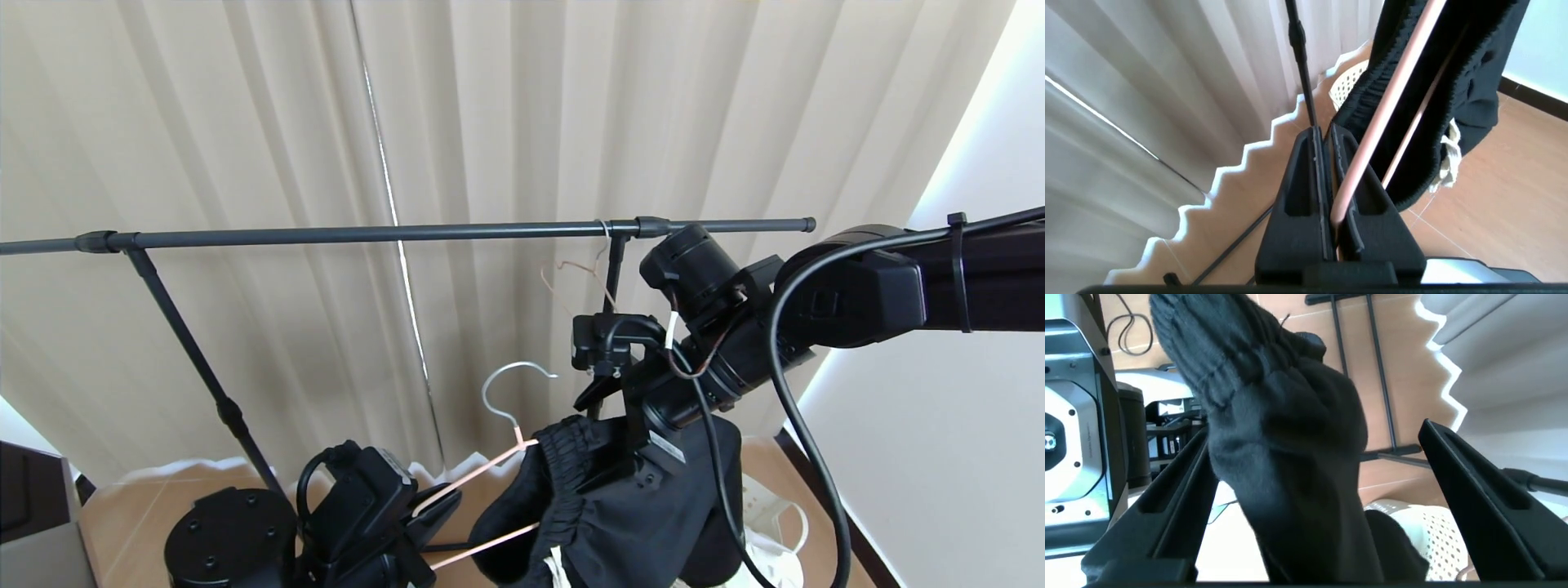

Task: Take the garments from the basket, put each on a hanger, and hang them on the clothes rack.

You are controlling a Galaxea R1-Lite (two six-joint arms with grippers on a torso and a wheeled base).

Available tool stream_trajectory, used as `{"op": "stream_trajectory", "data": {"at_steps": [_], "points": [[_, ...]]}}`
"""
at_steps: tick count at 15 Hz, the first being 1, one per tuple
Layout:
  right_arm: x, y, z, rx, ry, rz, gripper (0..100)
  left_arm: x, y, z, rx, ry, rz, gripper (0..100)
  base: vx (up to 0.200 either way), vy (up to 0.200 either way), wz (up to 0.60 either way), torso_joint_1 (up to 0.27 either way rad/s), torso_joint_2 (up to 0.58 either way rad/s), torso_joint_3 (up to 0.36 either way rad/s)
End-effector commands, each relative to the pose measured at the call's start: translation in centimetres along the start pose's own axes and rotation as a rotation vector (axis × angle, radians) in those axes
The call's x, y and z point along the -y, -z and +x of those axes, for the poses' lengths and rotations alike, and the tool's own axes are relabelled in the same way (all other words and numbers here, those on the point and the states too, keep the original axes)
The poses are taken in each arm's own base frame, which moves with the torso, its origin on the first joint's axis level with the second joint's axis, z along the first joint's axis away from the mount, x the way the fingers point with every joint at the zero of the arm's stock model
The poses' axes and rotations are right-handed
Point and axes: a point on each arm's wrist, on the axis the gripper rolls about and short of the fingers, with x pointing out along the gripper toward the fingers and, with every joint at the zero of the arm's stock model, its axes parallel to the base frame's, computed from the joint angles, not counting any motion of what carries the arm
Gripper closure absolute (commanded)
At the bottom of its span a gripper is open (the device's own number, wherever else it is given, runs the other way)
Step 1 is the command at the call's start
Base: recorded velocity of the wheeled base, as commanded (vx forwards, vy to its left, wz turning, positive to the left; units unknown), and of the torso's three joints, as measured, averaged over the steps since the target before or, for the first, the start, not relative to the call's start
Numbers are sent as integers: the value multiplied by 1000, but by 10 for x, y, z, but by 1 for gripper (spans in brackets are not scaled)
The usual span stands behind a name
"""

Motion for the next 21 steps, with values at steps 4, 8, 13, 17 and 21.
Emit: {"op": "stream_trajectory", "data": {"at_steps": [4,8,13,17,21], "points": [[-2,-2,3,2,-6,-4,100,0,-1,0,4,-1,-2,100,0,0,0,0,0,0],[-3,-3,2,3,-6,-6,100,0,-1,1,4,-1,-3,100,0,0,0,0,0,0],[-4,-3,-1,8,-1,-8,100,-2,-2,2,11,-7,-13,100,0,0,0,0,0,0],[-5,-4,-3,11,2,-10,100,-2,-3,3,16,-11,-25,100,0,0,0,0,0,0],[-8,-4,-8,16,5,-13,100,-4,-2,4,15,-18,-38,0,0,0,0,0,0,0]]}}
